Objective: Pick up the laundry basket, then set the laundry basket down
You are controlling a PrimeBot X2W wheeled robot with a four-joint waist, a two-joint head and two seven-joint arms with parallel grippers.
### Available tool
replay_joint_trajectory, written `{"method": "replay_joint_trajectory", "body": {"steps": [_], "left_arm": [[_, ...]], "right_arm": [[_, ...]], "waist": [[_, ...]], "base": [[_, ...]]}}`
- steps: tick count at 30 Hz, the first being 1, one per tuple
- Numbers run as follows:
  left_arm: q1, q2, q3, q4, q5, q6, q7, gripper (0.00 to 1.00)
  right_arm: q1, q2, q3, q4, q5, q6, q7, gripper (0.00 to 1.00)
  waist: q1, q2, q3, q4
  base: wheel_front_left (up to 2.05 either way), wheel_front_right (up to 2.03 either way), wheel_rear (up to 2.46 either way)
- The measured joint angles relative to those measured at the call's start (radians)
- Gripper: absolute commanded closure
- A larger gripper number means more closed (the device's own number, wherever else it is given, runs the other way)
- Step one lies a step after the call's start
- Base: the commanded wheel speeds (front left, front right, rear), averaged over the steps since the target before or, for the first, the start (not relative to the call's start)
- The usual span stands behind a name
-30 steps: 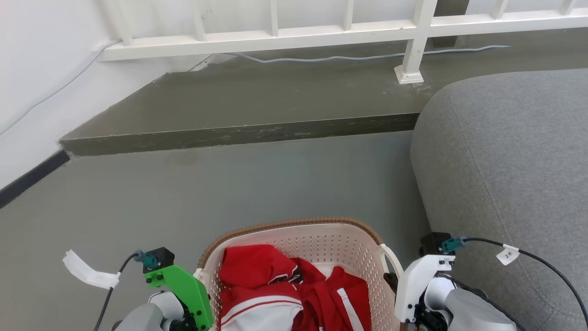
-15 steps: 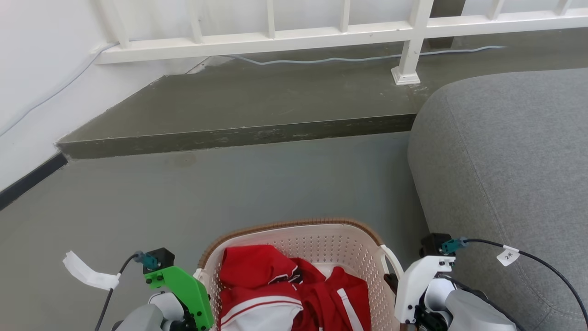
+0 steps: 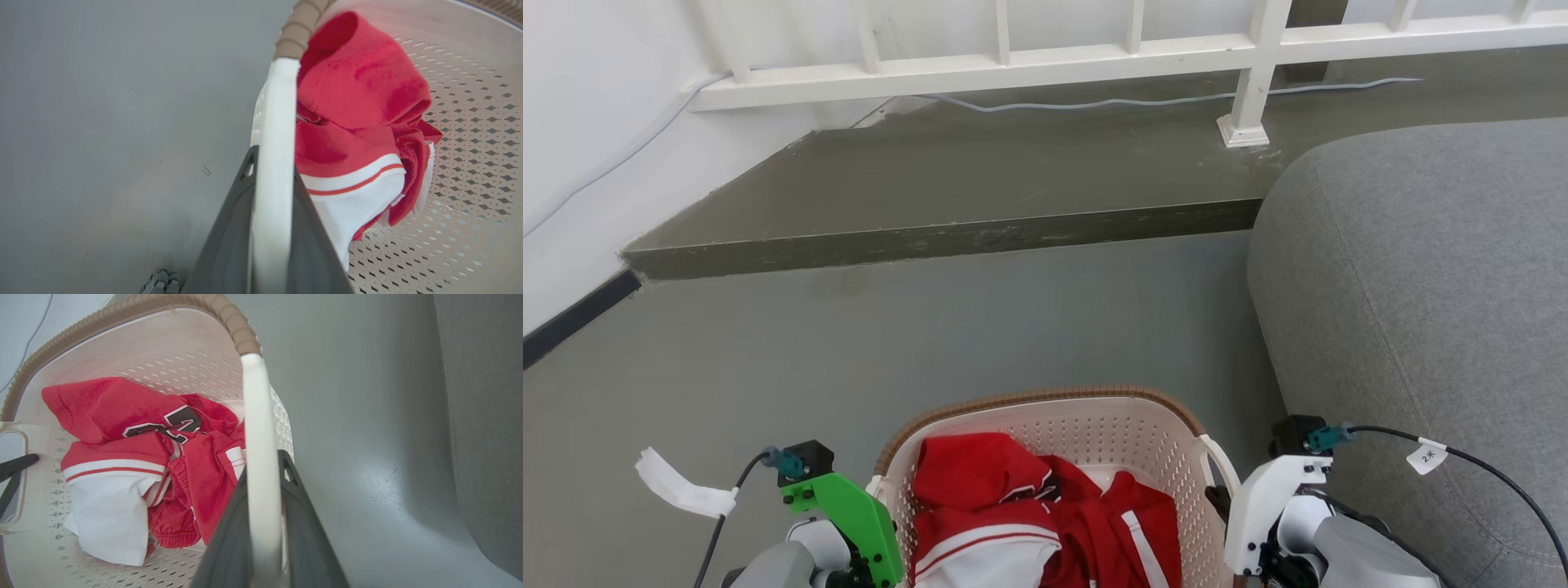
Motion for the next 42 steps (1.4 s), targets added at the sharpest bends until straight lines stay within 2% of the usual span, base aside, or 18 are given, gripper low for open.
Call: {"method": "replay_joint_trajectory", "body": {"steps": [20,27,42], "left_arm": [[-0.003,0.003,-0.019,-0.015,0.013,-0.001,-0.09,1.0],[-0.016,0.006,-0.028,-0.029,0.028,-0.001,-0.142,1.0],[-0.073,0.006,-0.034,-0.027,0.031,-0.001,-0.164,1.0]], "right_arm": [[-0.024,0.0,0.016,0.007,0.01,0.0,-0.027,1.0],[-0.055,0.0,0.019,0.011,0.008,0.0,-0.06,1.0],[-0.129,-0.003,0.033,0.017,-0.005,-0.004,-0.094,1.0]], "waist": [[0.0,0.0,0.036,0.005],[0.0,0.0,0.073,0.006],[0.0001,0.0,0.199,0.003]], "base": [[0.0,0.0,0.0],[0.0,0.0,0.0],[0.0,0.0,0.0]]}}
